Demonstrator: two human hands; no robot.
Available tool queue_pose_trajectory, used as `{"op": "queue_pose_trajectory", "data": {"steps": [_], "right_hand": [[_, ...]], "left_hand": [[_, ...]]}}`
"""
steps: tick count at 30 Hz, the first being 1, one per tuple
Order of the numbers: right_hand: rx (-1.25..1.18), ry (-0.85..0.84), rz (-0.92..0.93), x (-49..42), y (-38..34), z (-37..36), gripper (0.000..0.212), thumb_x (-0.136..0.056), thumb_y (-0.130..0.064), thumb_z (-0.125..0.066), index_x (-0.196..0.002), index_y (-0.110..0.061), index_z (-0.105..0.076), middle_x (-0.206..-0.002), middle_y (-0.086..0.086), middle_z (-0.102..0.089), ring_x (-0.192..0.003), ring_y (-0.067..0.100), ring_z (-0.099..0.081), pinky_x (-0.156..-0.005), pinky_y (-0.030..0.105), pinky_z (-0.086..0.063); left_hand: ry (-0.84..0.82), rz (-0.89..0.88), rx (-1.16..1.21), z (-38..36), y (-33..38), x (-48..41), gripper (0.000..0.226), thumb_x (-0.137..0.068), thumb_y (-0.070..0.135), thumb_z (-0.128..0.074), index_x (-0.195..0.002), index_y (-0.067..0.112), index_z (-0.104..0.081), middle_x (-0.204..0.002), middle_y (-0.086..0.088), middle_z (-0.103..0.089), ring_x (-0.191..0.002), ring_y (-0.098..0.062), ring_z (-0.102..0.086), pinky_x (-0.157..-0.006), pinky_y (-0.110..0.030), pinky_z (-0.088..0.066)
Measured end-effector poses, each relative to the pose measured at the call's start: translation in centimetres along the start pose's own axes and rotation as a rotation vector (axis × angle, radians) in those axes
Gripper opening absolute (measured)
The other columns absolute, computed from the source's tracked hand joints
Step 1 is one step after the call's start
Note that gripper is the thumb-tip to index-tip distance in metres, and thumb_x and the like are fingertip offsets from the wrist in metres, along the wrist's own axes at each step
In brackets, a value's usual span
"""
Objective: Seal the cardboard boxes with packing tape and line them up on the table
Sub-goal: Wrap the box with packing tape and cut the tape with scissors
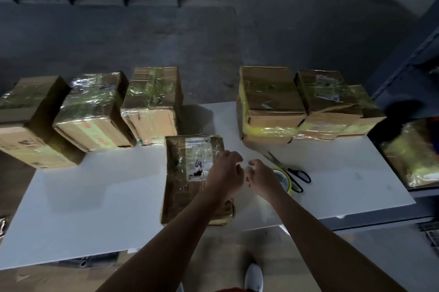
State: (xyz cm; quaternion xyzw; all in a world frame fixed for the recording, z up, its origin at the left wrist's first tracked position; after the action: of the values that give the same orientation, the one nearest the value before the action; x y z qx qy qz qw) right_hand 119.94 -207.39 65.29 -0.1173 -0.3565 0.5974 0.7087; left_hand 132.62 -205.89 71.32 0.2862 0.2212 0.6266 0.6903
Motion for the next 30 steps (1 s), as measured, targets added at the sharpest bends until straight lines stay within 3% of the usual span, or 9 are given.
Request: {"op": "queue_pose_trajectory", "data": {"steps": [4, 8, 11, 14, 16, 18, 22, 25, 30], "right_hand": [[0.159, 0.079, -0.112, -0.3, 5.4, 2.9, 0.031, -0.098, -0.023, -0.04, -0.117, -0.008, -0.06, -0.117, 0.014, -0.065, -0.112, 0.031, -0.057, -0.085, 0.033, -0.044], [0.208, 0.134, -0.219, -0.2, 9.4, 4.8, 0.029, -0.099, -0.03, -0.044, -0.118, -0.009, -0.053, -0.121, 0.013, -0.061, -0.114, 0.032, -0.056, -0.085, 0.036, -0.045], [0.194, 0.14, -0.299, -0.4, 11.8, 5.5, 0.052, -0.094, -0.045, -0.051, -0.129, -0.008, -0.044, -0.126, 0.013, -0.058, -0.116, 0.032, -0.056, -0.086, 0.037, -0.044], [0.196, -0.061, -0.358, -1.2, 13.6, 4.4, 0.054, -0.091, -0.057, -0.046, -0.112, -0.009, -0.059, -0.099, 0.011, -0.07, -0.087, 0.026, -0.067, -0.076, 0.033, -0.047], [0.179, -0.129, -0.336, -1.6, 13.8, 3.8, 0.046, -0.091, -0.053, -0.048, -0.088, -0.01, -0.064, -0.068, 0.004, -0.069, -0.054, 0.016, -0.063, -0.067, 0.031, -0.053], [0.14, -0.129, -0.297, -2.1, 13.5, 3.4, 0.036, -0.093, -0.039, -0.052, -0.081, -0.007, -0.064, -0.058, 0.002, -0.066, -0.046, 0.013, -0.06, -0.065, 0.032, -0.057], [0.075, -0.071, -0.151, -3.3, 12.1, 3.1, 0.033, -0.093, -0.032, -0.052, -0.088, -0.001, -0.062, -0.079, 0.016, -0.069, -0.078, 0.032, -0.069, -0.07, 0.041, -0.058], [0.001, 0.024, 0.01, -3.2, 9.2, 4.3, 0.03, -0.093, -0.03, -0.053, -0.085, -0.003, -0.059, -0.081, 0.021, -0.067, -0.081, 0.037, -0.067, -0.065, 0.04, -0.054], [0.101, 0.16, 0.222, -2.2, 4.1, 6.9, 0.027, -0.094, -0.032, -0.056, -0.078, -0.012, -0.049, -0.085, 0.016, -0.064, -0.084, 0.037, -0.059, -0.06, 0.031, -0.028]], "left_hand": [[-0.08, 0.021, 0.03, -3.2, 1.7, -0.7, 0.024, -0.089, 0.005, -0.047, -0.105, 0.011, -0.064, -0.107, -0.007, -0.06, -0.097, -0.023, -0.06, -0.083, -0.032, -0.049], [-0.099, 0.094, 0.036, -5.8, 2.3, -1.0, 0.023, -0.086, 0.002, -0.049, -0.099, 0.007, -0.067, -0.102, -0.012, -0.063, -0.095, -0.027, -0.06, -0.08, -0.03, -0.044], [-0.071, 0.159, 0.053, -6.7, 2.1, -0.9, 0.019, -0.084, 0.002, -0.052, -0.094, 0.006, -0.067, -0.098, -0.013, -0.064, -0.093, -0.028, -0.061, -0.076, -0.027, -0.043], [-0.04, 0.218, 0.069, -6.9, 1.6, -0.8, 0.016, -0.086, 0.003, -0.054, -0.094, 0.004, -0.068, -0.099, -0.011, -0.067, -0.092, -0.026, -0.062, -0.072, -0.024, -0.039], [-0.005, 0.24, 0.077, -6.5, 1.5, -0.7, 0.016, -0.087, 0.004, -0.054, -0.095, 0.004, -0.068, -0.1, -0.011, -0.068, -0.094, -0.027, -0.063, -0.073, -0.024, -0.041], [0.034, 0.256, 0.074, -5.8, 1.8, -0.4, 0.015, -0.091, 0.006, -0.053, -0.096, 0.003, -0.067, -0.1, -0.012, -0.069, -0.093, -0.027, -0.063, -0.069, -0.022, -0.036], [0.127, 0.269, 0.101, -3.9, 1.8, -0.3, 0.011, -0.09, 0.006, -0.055, -0.096, 0.006, -0.065, -0.096, -0.007, -0.067, -0.09, -0.022, -0.061, -0.066, -0.02, -0.034], [0.232, 0.28, 0.154, -1.9, 1.1, -0.8, 0.016, -0.086, 0.001, -0.054, -0.092, 0.009, -0.067, -0.093, -0.003, -0.066, -0.086, -0.019, -0.06, -0.066, -0.019, -0.035], [0.31, 0.298, 0.268, 1.4, 0.1, -1.7, 0.024, -0.084, -0.001, -0.051, -0.091, 0.014, -0.068, -0.088, 0.002, -0.067, -0.083, -0.019, -0.062, -0.07, -0.025, -0.043]]}}
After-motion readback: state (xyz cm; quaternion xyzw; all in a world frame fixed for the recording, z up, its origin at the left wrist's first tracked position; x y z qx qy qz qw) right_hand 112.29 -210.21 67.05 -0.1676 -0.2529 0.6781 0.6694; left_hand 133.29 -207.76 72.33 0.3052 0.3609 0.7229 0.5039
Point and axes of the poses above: each hand's wrist, its own x-axis away from the middle knuckle, its own z-axis out of the back of the hand, y = z × x, the point moved 5 cm from there along -x, towards the middle knuckle
